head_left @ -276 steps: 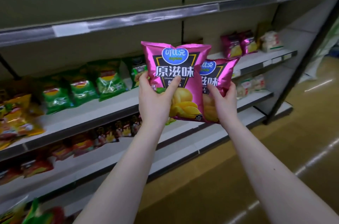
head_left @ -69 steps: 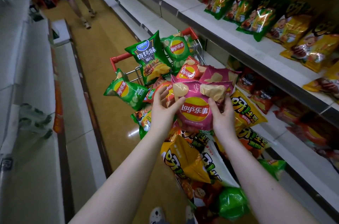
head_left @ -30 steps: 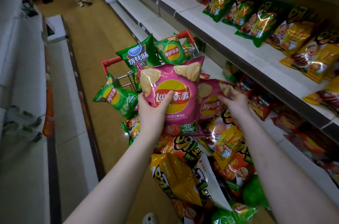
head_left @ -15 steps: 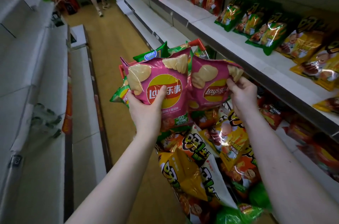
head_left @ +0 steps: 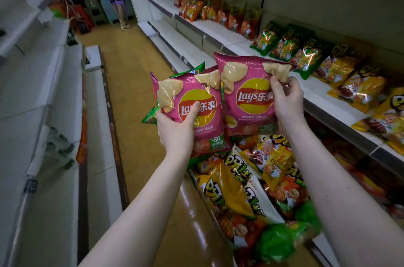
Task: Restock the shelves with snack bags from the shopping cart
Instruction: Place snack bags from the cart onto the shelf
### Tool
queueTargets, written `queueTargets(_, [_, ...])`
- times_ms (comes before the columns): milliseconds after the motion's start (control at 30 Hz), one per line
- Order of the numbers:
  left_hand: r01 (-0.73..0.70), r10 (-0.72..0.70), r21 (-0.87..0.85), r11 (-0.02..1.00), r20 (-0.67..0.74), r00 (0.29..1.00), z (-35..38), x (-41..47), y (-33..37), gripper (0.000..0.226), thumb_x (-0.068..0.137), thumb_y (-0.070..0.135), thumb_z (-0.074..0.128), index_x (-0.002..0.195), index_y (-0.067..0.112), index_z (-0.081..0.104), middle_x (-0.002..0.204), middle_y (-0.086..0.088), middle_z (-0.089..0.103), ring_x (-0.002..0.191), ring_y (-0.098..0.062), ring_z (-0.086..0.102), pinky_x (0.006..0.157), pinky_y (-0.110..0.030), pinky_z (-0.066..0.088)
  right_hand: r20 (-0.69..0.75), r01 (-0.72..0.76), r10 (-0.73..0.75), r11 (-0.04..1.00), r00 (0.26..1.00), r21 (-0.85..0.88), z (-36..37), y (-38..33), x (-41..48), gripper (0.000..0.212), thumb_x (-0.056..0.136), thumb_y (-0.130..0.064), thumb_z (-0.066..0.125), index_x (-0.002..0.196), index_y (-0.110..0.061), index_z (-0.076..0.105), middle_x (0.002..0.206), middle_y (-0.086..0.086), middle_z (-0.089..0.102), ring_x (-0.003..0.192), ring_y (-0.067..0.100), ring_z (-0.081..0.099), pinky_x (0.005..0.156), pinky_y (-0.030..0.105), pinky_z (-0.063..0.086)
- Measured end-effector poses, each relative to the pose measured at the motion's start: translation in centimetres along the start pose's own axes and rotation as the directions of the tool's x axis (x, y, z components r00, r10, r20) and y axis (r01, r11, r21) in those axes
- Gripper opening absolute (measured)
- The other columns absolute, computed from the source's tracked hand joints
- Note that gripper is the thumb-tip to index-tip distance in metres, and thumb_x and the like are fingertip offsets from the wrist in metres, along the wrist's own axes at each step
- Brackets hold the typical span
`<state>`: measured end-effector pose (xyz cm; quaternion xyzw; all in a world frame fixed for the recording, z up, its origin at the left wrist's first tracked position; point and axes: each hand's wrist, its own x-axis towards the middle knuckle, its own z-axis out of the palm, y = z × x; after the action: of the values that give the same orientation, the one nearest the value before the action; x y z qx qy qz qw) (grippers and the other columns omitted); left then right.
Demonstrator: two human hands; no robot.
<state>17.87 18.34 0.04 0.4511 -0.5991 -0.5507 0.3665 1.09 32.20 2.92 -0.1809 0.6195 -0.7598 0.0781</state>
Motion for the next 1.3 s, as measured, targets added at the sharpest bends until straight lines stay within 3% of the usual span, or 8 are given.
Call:
queueTargets(200, [-0.016, 0.014, 0.025, 1.000, 0.078, 0.997, -1.4, -3.3, -0.1, 0.111, 0.035, 0.090, 0.064, 0.122, 0.028, 0.037, 0.122, 0.003, 0.057, 0.115, -0.024, 0.058, 0.100, -0.053, 0.044, -0.046, 0.027, -0.033, 0.991, 0.998, -0.131, -2.2, -1.8, -5.7, 0.031, 0.093, -0.042, 0.052, 0.115, -0.023, 0.042, 0.112, 0.002, 0.060, 0.097, 0.015, 0.063, 0.077, 0.028, 0.054])
queueTargets(267, [-0.046, 0.041, 0.043, 0.998, 0.113, 0.993, -1.3, -4.9, 0.1, 0.101, 0.039, 0.086, 0.066, 0.116, 0.026, 0.037, 0.121, 0.002, 0.057, 0.116, -0.025, 0.056, 0.101, -0.052, 0.043, -0.064, 0.028, -0.038, 0.987, 0.997, -0.156, -3.4, -2.4, -7.6, 0.030, 0.095, -0.042, 0.049, 0.117, -0.024, 0.043, 0.117, 0.004, 0.060, 0.101, 0.016, 0.063, 0.079, 0.028, 0.053])
queueTargets(367, [-0.088, 0.076, 0.057, 0.995, 0.188, 0.979, -0.6, -7.6, 0.0, 0.093, 0.043, 0.081, 0.065, 0.112, 0.026, 0.036, 0.120, 0.002, 0.056, 0.116, -0.025, 0.055, 0.101, -0.051, 0.043, -0.125, 0.018, -0.040, 0.985, 0.991, -0.173, -6.1, -3.5, -10.7, 0.025, 0.097, -0.041, 0.044, 0.118, -0.026, 0.046, 0.111, 0.000, 0.062, 0.096, 0.011, 0.063, 0.070, 0.019, 0.051])
queueTargets(467, [-0.110, 0.093, 0.047, 0.993, 0.266, 0.960, 1.2, -10.8, -0.1, 0.105, 0.040, 0.084, 0.062, 0.120, 0.018, 0.042, 0.123, -0.002, 0.056, 0.116, -0.026, 0.055, 0.100, -0.051, 0.043, -0.227, -0.008, -0.031, 0.986, 0.973, -0.165, -9.6, -4.9, -13.7, 0.023, 0.098, -0.042, 0.042, 0.117, -0.029, 0.045, 0.100, -0.009, 0.062, 0.085, 0.002, 0.062, 0.057, 0.009, 0.048])
queueTargets(567, [-0.115, 0.095, 0.037, 0.993, 0.359, 0.929, 3.7, -14.2, 0.2, 0.099, 0.041, 0.083, 0.063, 0.115, 0.023, 0.038, 0.122, -0.003, 0.056, 0.115, -0.026, 0.055, 0.099, -0.051, 0.044, -0.335, -0.011, -0.047, 0.986, 0.941, -0.168, -13.7, -6.4, -16.4, 0.030, 0.096, -0.043, 0.045, 0.121, -0.027, 0.047, 0.102, -0.008, 0.064, 0.085, 0.003, 0.064, 0.056, 0.009, 0.049])
queueTargets(733, [-0.149, 0.118, 0.021, 0.989, 0.507, 0.854, 8.5, -20.6, 1.1, 0.094, 0.040, 0.084, 0.063, 0.108, 0.028, 0.034, 0.117, -0.002, 0.057, 0.110, -0.026, 0.058, 0.094, -0.049, 0.049, -0.465, 0.004, -0.106, 0.976, 0.879, -0.216, -21.4, -8.7, -20.1, 0.029, 0.094, -0.044, 0.049, 0.117, -0.027, 0.050, 0.101, -0.008, 0.066, 0.087, 0.006, 0.067, 0.067, 0.018, 0.052])
queueTargets(900, [-0.162, 0.138, -0.018, 0.987, 0.615, 0.777, 13.9, -28.8, 2.2, 0.098, 0.035, 0.090, 0.063, 0.109, 0.033, 0.035, 0.119, 0.001, 0.057, 0.110, -0.023, 0.059, 0.095, -0.049, 0.049, -0.587, 0.013, -0.140, 0.976, 0.798, -0.216, -30.0, -11.4, -24.0, 0.028, 0.092, -0.043, 0.052, 0.115, -0.027, 0.046, 0.102, -0.010, 0.063, 0.089, 0.005, 0.064, 0.065, 0.016, 0.051])
queueTargets(1300, [-0.182, 0.104, -0.006, 0.983, 0.839, 0.534, 25.8, -56.5, 1.6, 0.093, 0.036, 0.088, 0.062, 0.108, 0.038, 0.032, 0.118, 0.002, 0.059, 0.108, -0.023, 0.061, 0.094, -0.052, 0.049, -0.780, -0.045, -0.186, 0.964, 0.597, -0.264, -54.8, -18.0, -38.4, 0.041, 0.088, -0.042, 0.057, 0.122, -0.029, 0.038, 0.107, -0.011, 0.058, 0.095, 0.006, 0.062, 0.070, 0.019, 0.052])
